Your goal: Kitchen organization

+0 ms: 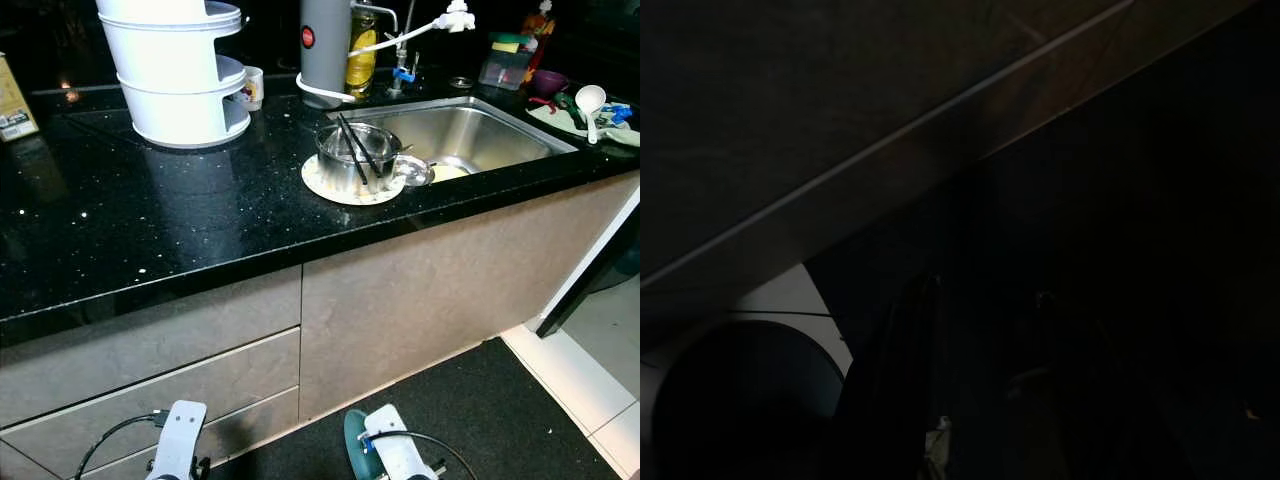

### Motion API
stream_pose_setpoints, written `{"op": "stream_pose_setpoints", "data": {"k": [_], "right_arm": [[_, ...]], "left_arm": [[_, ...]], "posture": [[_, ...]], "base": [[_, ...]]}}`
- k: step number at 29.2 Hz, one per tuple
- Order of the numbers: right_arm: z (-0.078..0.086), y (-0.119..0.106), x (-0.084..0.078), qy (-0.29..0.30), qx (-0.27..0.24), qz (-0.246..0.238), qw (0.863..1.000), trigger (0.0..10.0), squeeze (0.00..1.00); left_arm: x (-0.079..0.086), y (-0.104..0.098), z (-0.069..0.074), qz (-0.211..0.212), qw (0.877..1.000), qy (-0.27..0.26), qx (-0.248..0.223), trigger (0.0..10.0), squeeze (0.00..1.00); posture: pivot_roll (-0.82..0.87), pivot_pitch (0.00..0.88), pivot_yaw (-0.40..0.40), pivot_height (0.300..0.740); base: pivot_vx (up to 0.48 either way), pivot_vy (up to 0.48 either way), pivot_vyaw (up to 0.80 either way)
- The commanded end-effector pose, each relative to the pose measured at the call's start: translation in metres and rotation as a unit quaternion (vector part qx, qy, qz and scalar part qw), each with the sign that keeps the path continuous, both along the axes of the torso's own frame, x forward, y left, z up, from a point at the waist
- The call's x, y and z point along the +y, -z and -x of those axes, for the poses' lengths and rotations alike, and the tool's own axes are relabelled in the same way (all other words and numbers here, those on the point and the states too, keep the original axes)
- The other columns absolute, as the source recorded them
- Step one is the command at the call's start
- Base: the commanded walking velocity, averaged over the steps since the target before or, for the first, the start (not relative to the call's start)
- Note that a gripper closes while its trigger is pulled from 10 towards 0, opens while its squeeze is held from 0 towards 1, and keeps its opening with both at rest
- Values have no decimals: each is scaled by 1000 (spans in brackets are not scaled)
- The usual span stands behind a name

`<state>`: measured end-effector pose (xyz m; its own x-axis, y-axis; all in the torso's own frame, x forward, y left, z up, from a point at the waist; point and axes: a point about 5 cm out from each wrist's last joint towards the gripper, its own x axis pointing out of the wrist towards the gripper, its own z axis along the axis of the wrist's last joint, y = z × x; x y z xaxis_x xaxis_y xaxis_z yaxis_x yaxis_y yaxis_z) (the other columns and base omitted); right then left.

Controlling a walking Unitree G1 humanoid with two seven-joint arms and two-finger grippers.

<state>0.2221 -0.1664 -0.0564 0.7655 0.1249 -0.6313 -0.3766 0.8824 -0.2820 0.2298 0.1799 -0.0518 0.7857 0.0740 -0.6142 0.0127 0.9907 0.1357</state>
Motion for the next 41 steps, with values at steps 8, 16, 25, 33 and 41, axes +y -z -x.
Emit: {"op": "stream_pose_setpoints", "data": {"k": [8,16,25,33,41], "right_arm": [[32,22,-9,21,86,15,996,10000,0],[51,32,-10,26,133,18,991,10000,0],[56,34,-14,45,144,11,989,10000,0],[56,34,-12,61,138,-9,989,10000,0],[54,32,-8,82,115,-38,989,10000,0]], "left_arm": [[8,11,16,-3,999,3,42,10000,0],[6,14,23,-2,999,7,46,10000,0],[6,15,26,-4,999,12,47,10000,0],[7,13,26,-3,999,13,35,10000,0],[6,11,23,-5,999,21,31,10000,0]], "posture": [[-17,117,-63,740],[-9,138,-61,740],[-8,135,-65,740],[-6,130,-64,740],[-6,124,-59,740]], "base": [[0,0,0],[0,0,0],[0,0,0],[0,0,0],[0,0,0]]}}
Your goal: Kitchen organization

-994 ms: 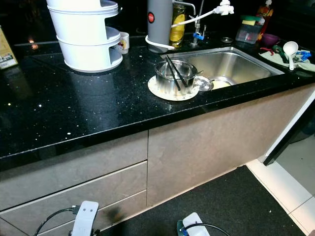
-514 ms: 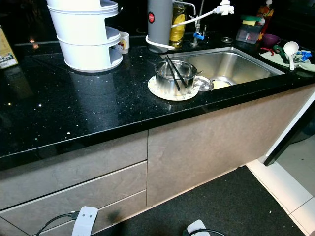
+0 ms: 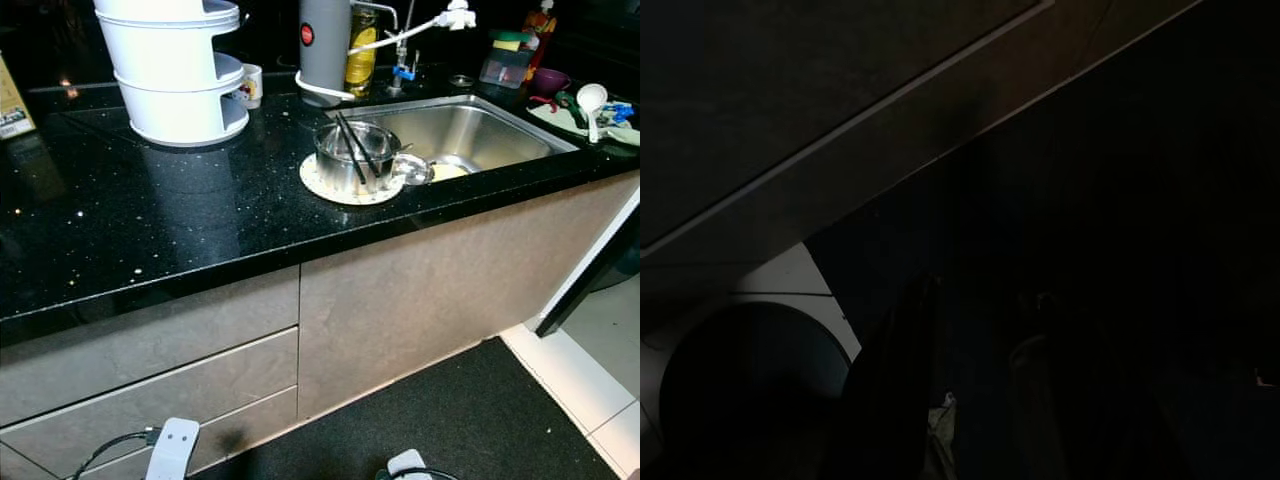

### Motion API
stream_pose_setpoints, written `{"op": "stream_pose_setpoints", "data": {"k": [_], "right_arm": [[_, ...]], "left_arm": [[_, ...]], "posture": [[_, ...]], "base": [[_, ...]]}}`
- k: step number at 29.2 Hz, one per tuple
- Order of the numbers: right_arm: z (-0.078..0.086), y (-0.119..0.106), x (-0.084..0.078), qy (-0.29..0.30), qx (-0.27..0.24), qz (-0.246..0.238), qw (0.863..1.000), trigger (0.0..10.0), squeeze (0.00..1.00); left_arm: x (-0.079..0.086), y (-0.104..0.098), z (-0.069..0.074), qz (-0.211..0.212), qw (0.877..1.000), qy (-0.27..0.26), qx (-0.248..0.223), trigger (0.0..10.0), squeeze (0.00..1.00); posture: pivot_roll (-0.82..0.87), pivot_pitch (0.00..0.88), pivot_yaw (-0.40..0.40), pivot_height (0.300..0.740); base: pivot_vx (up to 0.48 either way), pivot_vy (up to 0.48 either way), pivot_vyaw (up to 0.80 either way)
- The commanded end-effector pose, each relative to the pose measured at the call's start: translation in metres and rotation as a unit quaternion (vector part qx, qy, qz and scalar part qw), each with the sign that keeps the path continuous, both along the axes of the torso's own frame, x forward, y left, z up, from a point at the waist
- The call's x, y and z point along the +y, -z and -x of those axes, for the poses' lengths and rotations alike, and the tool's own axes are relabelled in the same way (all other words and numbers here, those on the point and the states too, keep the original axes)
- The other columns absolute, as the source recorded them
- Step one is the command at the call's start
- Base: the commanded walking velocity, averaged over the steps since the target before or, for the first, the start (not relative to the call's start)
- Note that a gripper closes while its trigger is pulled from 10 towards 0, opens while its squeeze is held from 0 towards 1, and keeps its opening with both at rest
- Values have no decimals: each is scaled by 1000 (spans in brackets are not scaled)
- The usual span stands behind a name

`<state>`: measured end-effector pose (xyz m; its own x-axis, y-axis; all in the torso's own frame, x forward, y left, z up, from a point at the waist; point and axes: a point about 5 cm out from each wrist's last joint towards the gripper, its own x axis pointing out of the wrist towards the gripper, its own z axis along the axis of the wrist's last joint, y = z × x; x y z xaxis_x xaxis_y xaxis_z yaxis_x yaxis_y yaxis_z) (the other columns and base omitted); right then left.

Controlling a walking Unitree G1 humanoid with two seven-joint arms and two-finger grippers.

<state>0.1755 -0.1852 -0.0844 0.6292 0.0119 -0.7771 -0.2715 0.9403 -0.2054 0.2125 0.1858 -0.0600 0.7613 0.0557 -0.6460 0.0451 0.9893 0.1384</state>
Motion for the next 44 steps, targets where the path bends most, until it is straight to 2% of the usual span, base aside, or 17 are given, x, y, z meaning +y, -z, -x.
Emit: {"op": "stream_pose_setpoints", "data": {"k": [1,6,20,22,23,24,27,32,33,36,39,44], "right_arm": [[7,4,11,1,8,-34,999,10000,0],[5,3,12,30,1,-64,997,10000,0],[-1,-1,13,16,-7,-73,997,10000,0],[-4,-2,13,32,-15,-90,995,10000,0],[-10,-6,14,71,-36,-122,989,10000,0],[-12,-7,13,83,-42,-129,987,10000,0],[-13,-7,14,96,-42,-132,986,10000,0],[-13,-7,16,92,-38,-130,986,10000,0],[-14,-7,18,83,-36,-129,988,10000,0],[-16,-8,23,69,-39,-125,989,10000,0],[-21,-10,26,80,-49,-129,987,10000,0],[-25,-12,26,80,-55,-133,986,10000,0]], "left_arm": [[1,3,6,-3,1000,7,10,10000,0],[0,3,5,-4,1000,9,11,10000,0],[-6,3,3,-1,1000,9,7,10000,0],[-6,3,3,-4,1000,14,4,10000,0],[-6,2,2,-3,1000,6,-5,10000,0],[-6,1,2,-2,1000,1,-8,10000,0],[-7,2,2,23,1000,-11,1,10000,0],[-8,3,1,32,999,-9,10,10000,0],[-8,3,0,16,1000,4,14,10000,0],[-10,3,0,11,1000,19,21,10000,0],[-8,0,-3,-13,1000,25,0,10000,0],[-8,0,-3,-10,1000,20,-1,10000,0]], "posture": [[-6,124,-59,740],[-9,114,-59,740],[-3,83,-74,740],[-2,82,-72,740],[-12,91,-64,740],[-15,90,-62,740],[-16,95,-54,740],[-13,90,-53,740],[-12,89,-52,740],[-9,82,-48,740],[-11,82,-46,740],[-9,80,-50,740]], "base": [[0,0,0],[0,0,0],[0,0,0],[0,0,0],[0,0,0],[0,0,0],[0,0,0],[0,0,0],[0,0,0],[0,0,0],[0,0,0],[0,0,0]]}}
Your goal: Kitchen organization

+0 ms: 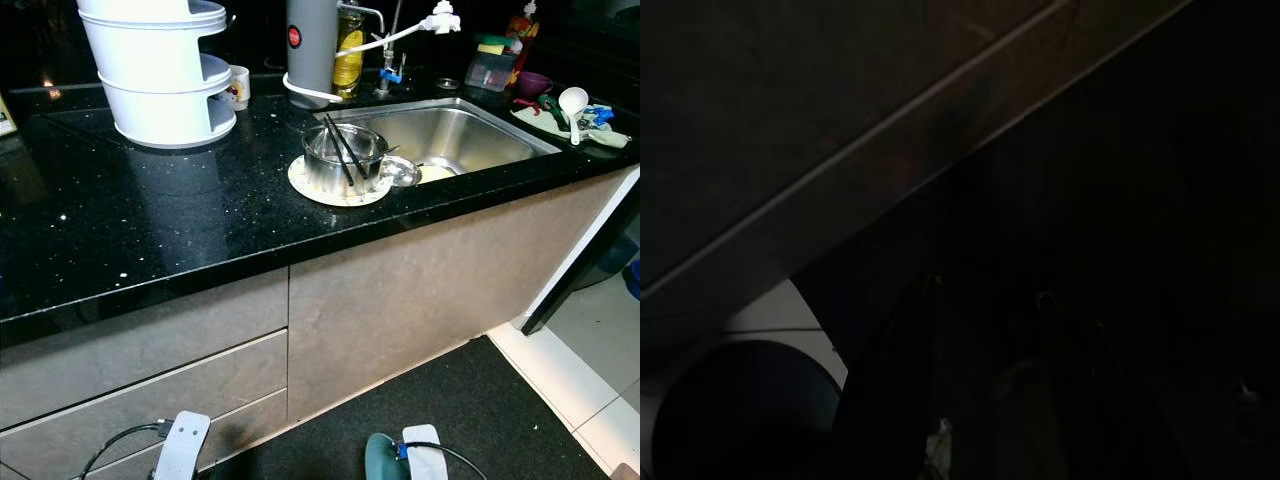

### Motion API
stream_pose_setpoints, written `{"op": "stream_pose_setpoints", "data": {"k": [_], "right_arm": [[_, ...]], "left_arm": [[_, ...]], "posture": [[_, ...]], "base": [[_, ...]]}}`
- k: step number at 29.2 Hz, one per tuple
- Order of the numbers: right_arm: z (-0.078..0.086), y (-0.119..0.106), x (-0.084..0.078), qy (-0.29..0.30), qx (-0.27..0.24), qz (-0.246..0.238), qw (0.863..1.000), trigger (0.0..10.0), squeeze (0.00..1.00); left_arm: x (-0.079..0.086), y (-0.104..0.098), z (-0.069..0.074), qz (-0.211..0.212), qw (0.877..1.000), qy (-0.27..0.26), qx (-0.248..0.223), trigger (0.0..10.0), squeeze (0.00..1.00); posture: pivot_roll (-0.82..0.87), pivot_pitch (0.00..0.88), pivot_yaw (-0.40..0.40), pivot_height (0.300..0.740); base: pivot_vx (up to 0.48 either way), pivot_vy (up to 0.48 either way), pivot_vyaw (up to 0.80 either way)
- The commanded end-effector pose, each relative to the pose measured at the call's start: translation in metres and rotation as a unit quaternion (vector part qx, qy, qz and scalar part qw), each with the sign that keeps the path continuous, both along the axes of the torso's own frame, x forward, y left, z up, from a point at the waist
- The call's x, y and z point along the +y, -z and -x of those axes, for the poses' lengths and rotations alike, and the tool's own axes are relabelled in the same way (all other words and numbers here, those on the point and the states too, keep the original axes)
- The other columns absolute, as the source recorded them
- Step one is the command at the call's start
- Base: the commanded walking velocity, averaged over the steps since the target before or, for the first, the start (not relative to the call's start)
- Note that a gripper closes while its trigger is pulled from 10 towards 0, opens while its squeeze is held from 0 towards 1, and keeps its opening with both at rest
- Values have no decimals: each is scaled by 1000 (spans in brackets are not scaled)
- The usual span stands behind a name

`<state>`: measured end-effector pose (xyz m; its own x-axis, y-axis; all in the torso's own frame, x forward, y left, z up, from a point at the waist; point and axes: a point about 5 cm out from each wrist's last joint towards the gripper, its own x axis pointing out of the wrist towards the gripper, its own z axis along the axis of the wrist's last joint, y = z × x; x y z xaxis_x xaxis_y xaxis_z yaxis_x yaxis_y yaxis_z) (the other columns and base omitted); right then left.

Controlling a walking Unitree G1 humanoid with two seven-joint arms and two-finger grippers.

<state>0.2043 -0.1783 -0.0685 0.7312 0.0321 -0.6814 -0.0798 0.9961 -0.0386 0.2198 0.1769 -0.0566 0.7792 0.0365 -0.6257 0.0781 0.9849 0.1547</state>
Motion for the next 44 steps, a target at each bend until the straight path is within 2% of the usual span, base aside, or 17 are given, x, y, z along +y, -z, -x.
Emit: {"op": "stream_pose_setpoints", "data": {"k": [1,4,16,25,31,34,36,38,44], "right_arm": [[3,3,18,-12,8,-35,999,10000,0],[2,3,17,-14,10,-29,999,10000,0],[6,5,12,-18,23,-20,999,10000,0],[11,8,11,-21,30,-16,999,10000,0],[11,8,11,-22,29,-16,999,10000,0],[10,7,11,-25,27,-15,999,10000,0],[10,7,11,-25,27,-15,999,10000,0],[9,7,11,-26,26,-15,999,10000,0],[8,6,12,-29,24,-14,999,10000,0]], "left_arm": [[1,3,4,-6,1000,4,15,10000,0],[0,5,5,0,999,7,33,10000,0],[-1,4,4,-9,1000,-10,13,10000,0],[-2,4,4,7,1000,-24,14,10000,0],[-2,3,2,0,1000,-7,12,10000,0],[-3,3,2,-7,1000,3,15,10000,0],[-2,3,2,-7,1000,-2,13,10000,0],[-1,4,4,9,999,-33,15,10000,0],[0,4,4,10,999,-33,14,10000,0]], "posture": [[-11,80,-50,740],[-13,82,-51,740],[-15,78,-54,740],[-19,77,-51,740],[-19,77,-49,740],[-18,76,-49,740],[-18,76,-50,740],[-18,75,-50,740],[-18,75,-51,740]], "base": [[0,0,0],[0,0,0],[0,0,0],[0,0,0],[0,0,0],[0,-480,0],[0,-439,0],[0,0,0],[0,0,0]]}}
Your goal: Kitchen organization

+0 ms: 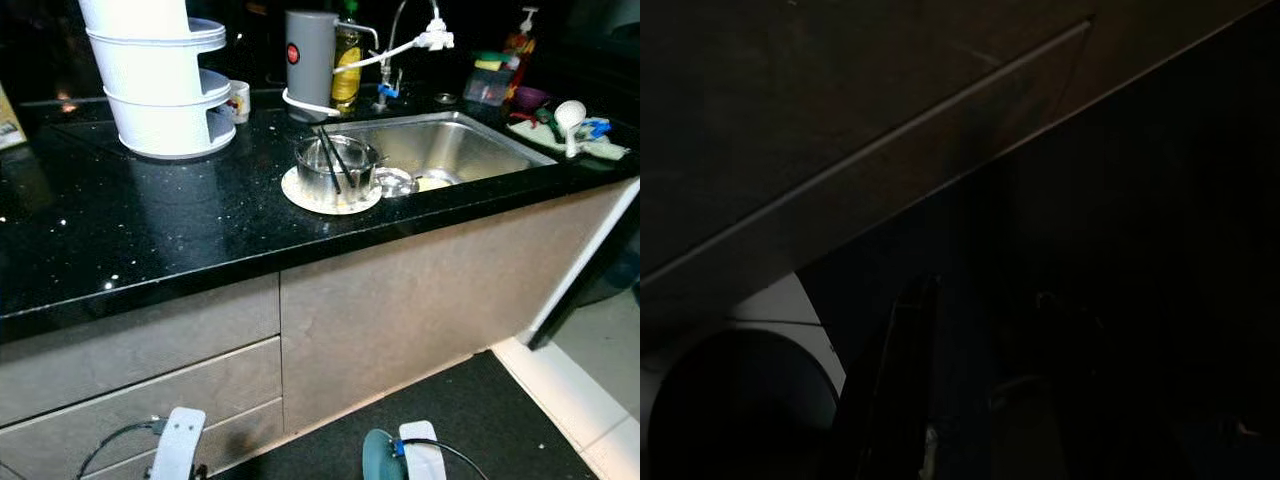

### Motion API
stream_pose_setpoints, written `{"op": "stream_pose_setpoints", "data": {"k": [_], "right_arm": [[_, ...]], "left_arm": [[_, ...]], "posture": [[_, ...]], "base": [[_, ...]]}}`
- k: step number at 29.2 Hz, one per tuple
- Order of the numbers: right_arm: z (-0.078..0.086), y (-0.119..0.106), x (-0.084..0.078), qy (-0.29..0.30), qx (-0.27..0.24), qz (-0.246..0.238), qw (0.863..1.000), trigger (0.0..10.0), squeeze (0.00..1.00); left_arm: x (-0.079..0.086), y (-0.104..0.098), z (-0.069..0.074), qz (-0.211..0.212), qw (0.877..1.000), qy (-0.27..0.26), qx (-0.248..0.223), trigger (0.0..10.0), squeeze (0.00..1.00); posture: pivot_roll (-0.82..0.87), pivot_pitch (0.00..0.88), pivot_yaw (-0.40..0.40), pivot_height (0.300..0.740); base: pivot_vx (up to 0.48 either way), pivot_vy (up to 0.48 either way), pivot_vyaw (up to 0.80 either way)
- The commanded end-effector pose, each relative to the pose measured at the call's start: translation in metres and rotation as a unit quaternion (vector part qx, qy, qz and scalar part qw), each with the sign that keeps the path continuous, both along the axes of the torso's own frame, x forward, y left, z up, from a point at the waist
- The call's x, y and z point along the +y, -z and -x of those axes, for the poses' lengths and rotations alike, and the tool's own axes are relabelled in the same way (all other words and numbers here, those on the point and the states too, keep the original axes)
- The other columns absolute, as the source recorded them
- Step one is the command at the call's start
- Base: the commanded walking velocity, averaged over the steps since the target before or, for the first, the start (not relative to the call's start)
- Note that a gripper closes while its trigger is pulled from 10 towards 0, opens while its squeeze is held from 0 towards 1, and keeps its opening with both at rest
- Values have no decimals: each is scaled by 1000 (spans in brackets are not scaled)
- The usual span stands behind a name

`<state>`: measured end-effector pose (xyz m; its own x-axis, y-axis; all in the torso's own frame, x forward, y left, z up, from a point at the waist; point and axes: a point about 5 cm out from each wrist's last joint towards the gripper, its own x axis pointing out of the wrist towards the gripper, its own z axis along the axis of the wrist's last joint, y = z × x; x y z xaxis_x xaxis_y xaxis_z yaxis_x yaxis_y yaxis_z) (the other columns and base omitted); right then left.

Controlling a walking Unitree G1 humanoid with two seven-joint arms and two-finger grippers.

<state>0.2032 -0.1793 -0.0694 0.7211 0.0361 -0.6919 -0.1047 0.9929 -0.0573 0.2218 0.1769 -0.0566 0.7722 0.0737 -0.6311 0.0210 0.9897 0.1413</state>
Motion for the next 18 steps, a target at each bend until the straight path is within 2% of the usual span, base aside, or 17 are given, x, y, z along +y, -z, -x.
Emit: {"op": "stream_pose_setpoints", "data": {"k": [1,18], "right_arm": [[7,5,13,-17,17,-24,999,10000,0],[5,4,13,-24,14,-22,999,10000,0]], "left_arm": [[0,4,6,3,1000,-3,11,10000,0],[-1,4,4,17,1000,-14,14,10000,0]], "posture": [[-18,75,-51,740],[-19,63,-51,740]], "base": [[0,0,0],[0,0,0]]}}
